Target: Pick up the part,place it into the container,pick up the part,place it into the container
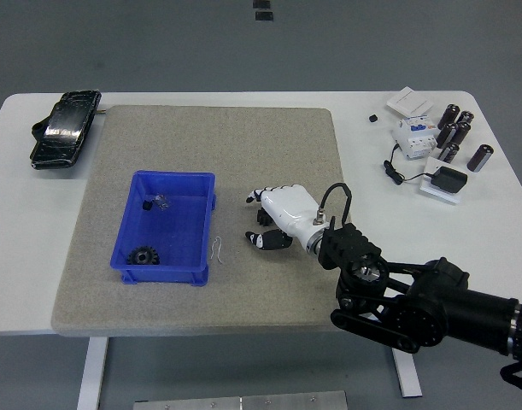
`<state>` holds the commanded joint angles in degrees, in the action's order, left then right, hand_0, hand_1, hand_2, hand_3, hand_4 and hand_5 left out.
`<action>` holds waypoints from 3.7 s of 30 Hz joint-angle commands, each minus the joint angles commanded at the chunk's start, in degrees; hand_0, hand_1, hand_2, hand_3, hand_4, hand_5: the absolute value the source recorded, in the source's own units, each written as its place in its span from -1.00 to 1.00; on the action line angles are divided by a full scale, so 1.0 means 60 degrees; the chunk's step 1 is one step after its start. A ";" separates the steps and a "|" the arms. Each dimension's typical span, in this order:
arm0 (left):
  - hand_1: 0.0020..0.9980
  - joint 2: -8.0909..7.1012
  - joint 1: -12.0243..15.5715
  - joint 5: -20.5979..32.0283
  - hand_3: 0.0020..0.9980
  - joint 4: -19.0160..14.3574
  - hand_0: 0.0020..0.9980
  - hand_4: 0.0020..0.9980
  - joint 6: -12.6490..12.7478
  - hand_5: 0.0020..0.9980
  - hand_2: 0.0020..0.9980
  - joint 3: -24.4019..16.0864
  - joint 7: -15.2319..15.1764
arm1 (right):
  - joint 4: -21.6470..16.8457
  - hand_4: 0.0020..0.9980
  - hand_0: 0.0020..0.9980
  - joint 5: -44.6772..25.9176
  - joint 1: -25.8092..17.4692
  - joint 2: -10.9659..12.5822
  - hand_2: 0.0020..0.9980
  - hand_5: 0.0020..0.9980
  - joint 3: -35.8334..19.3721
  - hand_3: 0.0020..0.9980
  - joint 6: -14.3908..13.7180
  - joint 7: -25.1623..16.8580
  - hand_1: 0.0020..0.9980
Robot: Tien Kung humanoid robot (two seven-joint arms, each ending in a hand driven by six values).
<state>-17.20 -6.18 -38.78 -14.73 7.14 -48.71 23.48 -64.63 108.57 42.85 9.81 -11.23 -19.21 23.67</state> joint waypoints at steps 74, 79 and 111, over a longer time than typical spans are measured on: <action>0.28 -0.0008 0.0039 0.0067 0.18 -0.0009 0.37 0.31 0.0069 -0.41 0.19 0.0032 -0.0057 | -0.1555 0.55 -0.14 0.1107 0.0463 -0.0629 0.64 -0.20 -0.0958 0.66 -0.0262 0.0502 0.36; 0.28 0.0010 0.0011 0.0131 0.18 0.0003 0.37 0.31 0.0066 -0.41 0.19 0.0085 -0.0097 | -0.1465 0.63 -0.14 0.1112 0.0337 -0.0388 0.66 -0.18 -0.0965 0.69 0.0074 0.0696 0.36; 0.28 0.0018 -0.0009 0.0144 0.18 0.0008 0.36 0.31 0.0058 -0.40 0.20 0.0114 -0.0107 | 0.0563 0.36 -0.42 -0.0433 0.0261 -0.0261 0.08 -0.23 0.0110 0.36 -0.0138 0.0069 -0.17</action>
<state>-17.09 -6.23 -37.92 -14.68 7.49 -48.03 22.84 -61.25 105.97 44.41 8.25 -10.57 -20.04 24.09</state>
